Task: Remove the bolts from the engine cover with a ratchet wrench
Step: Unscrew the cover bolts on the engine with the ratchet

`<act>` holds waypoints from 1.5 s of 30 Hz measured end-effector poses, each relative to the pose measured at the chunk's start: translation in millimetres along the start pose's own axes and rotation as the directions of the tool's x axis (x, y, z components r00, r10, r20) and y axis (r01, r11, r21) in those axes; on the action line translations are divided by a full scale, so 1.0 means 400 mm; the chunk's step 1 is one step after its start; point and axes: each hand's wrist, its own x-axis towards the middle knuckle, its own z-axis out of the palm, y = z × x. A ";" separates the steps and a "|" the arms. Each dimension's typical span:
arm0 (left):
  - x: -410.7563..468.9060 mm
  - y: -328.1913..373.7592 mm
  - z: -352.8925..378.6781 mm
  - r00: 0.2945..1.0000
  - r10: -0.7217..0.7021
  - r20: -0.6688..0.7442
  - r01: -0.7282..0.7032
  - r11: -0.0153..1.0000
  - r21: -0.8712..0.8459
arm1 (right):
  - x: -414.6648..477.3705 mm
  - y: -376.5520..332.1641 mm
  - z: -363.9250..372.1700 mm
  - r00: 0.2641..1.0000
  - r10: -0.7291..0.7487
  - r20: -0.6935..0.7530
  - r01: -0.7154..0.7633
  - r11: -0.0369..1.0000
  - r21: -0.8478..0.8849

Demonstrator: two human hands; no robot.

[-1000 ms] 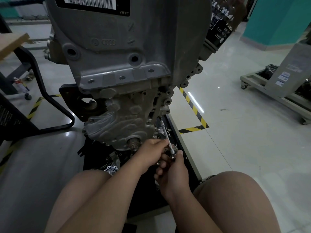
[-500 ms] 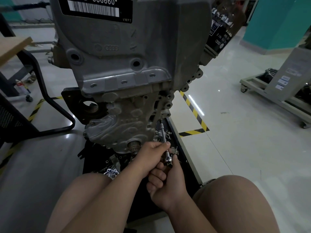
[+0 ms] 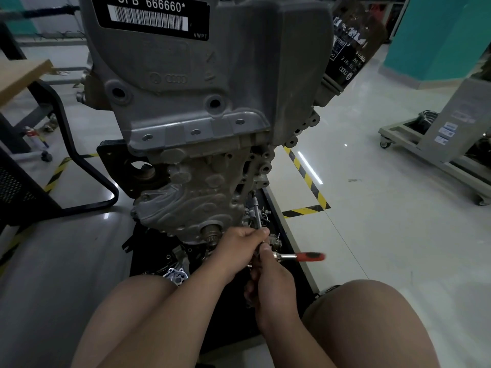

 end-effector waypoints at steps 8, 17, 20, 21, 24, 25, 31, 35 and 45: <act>0.004 -0.008 0.001 1.000 0.001 -0.017 -0.002 1.000 -0.015 | -0.005 -0.004 -0.015 0.991 -0.122 -0.063 0.114 0.986 -0.120; 0.008 -0.008 0.000 0.999 -0.029 -0.041 0.029 1.000 -0.006 | -0.001 -0.002 -0.007 0.998 -0.057 -0.041 0.054 0.997 -0.055; 0.006 -0.005 0.000 0.998 -0.058 -0.027 0.058 0.998 -0.003 | 0.000 -0.006 0.000 1.000 0.010 -0.024 -0.010 1.000 -0.016; 0.006 -0.005 0.000 0.997 -0.067 -0.023 0.067 0.998 -0.001 | 0.001 -0.006 0.002 0.999 0.029 -0.019 -0.030 0.999 -0.015; 0.004 0.000 0.001 0.995 -0.105 -0.004 0.105 0.995 -0.003 | 0.004 -0.008 0.010 0.996 0.085 0.011 -0.085 0.996 -0.014; 0.003 0.002 0.001 0.993 -0.116 0.008 0.116 0.993 -0.002 | 0.002 -0.008 0.014 0.993 0.115 0.037 -0.116 0.993 0.014; 0.000 0.012 0.001 0.991 -0.133 0.008 0.133 0.990 -0.044 | -0.008 -0.008 0.033 0.951 0.253 0.178 -0.291 0.927 0.235; -0.001 0.006 0.001 0.993 -0.115 0.004 0.115 0.992 -0.042 | -0.010 -0.012 0.033 0.942 0.244 0.231 -0.310 0.896 0.318; 0.003 -0.009 0.000 0.997 -0.079 -0.024 0.078 0.997 -0.023 | -0.004 -0.003 0.028 0.960 0.212 0.182 -0.263 0.908 0.325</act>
